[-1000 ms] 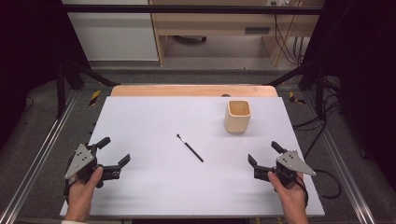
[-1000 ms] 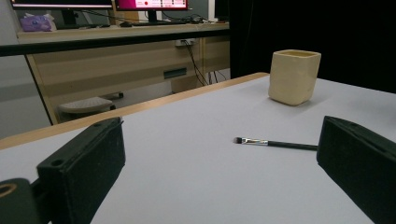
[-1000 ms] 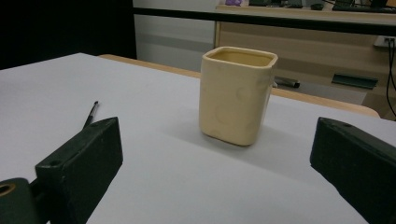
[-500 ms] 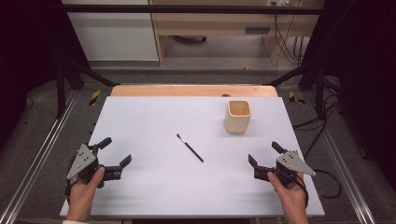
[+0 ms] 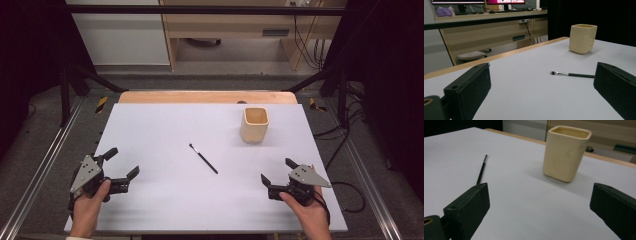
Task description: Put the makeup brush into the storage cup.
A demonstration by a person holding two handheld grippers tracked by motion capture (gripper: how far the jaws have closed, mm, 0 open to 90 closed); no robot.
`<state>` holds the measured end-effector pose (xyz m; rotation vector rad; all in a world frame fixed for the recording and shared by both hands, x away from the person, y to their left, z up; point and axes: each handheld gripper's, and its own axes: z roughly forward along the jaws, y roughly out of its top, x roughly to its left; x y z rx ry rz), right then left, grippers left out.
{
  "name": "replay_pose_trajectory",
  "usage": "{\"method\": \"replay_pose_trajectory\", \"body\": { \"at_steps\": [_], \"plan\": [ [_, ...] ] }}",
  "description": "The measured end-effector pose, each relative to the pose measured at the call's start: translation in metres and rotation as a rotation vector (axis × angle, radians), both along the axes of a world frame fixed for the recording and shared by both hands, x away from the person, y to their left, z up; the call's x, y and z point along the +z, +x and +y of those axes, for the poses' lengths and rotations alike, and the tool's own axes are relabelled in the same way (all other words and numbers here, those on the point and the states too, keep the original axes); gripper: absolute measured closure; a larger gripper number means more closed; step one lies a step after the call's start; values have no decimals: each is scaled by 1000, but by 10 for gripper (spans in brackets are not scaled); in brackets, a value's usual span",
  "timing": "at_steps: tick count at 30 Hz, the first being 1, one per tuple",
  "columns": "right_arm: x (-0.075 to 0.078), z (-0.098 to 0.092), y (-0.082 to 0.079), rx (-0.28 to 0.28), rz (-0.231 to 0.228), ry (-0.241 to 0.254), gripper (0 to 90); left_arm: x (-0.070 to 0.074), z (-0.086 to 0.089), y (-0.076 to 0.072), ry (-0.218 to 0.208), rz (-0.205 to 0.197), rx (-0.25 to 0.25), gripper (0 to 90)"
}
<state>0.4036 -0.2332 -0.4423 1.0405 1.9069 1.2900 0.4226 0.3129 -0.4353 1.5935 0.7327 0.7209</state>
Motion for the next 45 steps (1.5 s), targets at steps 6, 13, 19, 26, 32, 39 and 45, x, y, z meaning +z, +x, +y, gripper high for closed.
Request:
{"method": "replay_pose_trajectory", "body": {
  "at_steps": [6,13,19,26,32,39,45],
  "plan": [
    [7,12,1,42,69,-81,41,-2,0,1,9,4,0,9],
    [22,35,6,101,152,-192,59,-2,1,2,8,7,1,9],
    [33,51,15,116,185,-250,79,-2,1,1,8,6,1,9],
    [45,69,29,130,238,-296,79,-2,2,1,-3,6,4,9],
    [50,85,40,157,272,-341,76,-2,4,2,-10,6,10,9],
    [51,95,47,174,293,-360,75,-2,4,3,-7,9,7,9],
    [51,102,54,187,313,-373,78,-2,5,3,-7,8,10,9]
  ]
}}
